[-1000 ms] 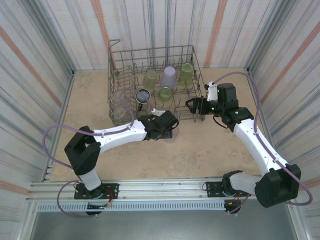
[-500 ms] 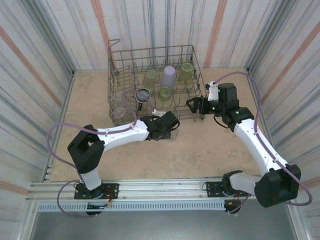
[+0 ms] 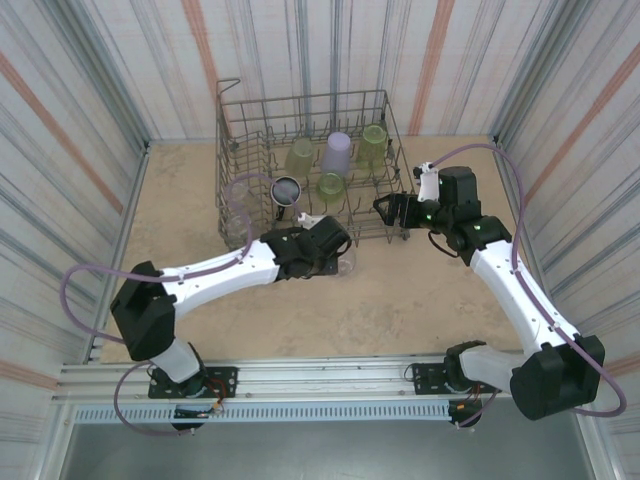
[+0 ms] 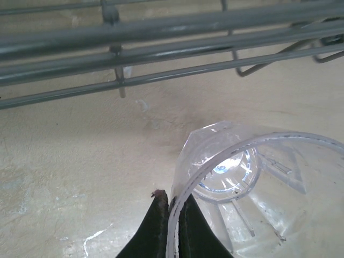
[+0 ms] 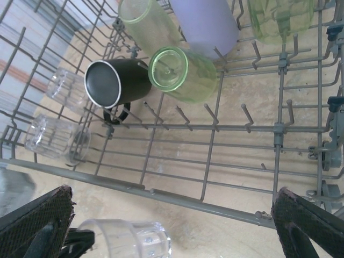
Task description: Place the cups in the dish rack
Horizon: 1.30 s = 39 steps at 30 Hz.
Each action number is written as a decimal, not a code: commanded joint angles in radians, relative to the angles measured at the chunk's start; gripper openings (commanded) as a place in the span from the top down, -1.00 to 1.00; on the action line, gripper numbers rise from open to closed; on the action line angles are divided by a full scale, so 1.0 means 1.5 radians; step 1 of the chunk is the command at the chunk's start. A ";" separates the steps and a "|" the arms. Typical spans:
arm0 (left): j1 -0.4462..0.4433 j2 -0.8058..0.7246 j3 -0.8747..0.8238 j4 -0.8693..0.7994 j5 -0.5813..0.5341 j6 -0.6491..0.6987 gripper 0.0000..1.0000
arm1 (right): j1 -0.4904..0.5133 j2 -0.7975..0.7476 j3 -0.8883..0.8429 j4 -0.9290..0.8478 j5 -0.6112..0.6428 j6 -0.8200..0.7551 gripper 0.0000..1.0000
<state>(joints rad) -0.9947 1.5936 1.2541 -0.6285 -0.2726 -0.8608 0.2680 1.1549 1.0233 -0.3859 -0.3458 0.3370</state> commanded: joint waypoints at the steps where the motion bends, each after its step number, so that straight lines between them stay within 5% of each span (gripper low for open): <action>1: -0.004 -0.040 0.015 -0.007 0.003 0.018 1.00 | -0.005 -0.014 -0.004 -0.003 -0.015 0.017 -0.98; 11: 0.003 -0.086 0.009 0.071 0.011 0.098 1.00 | -0.008 -0.003 0.008 -0.007 -0.031 0.017 -0.98; 25: 0.101 -0.141 0.069 0.072 0.150 0.168 1.00 | -0.032 -0.003 0.020 -0.009 -0.070 0.027 -0.98; 39: 0.325 -0.195 0.077 0.117 0.375 0.203 1.00 | -0.033 0.032 0.046 0.050 -0.133 0.084 -0.98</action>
<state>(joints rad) -0.5552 1.3235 1.3331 -0.5072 0.1699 -0.5884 0.2218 1.1851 1.0500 -0.3496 -0.5030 0.4210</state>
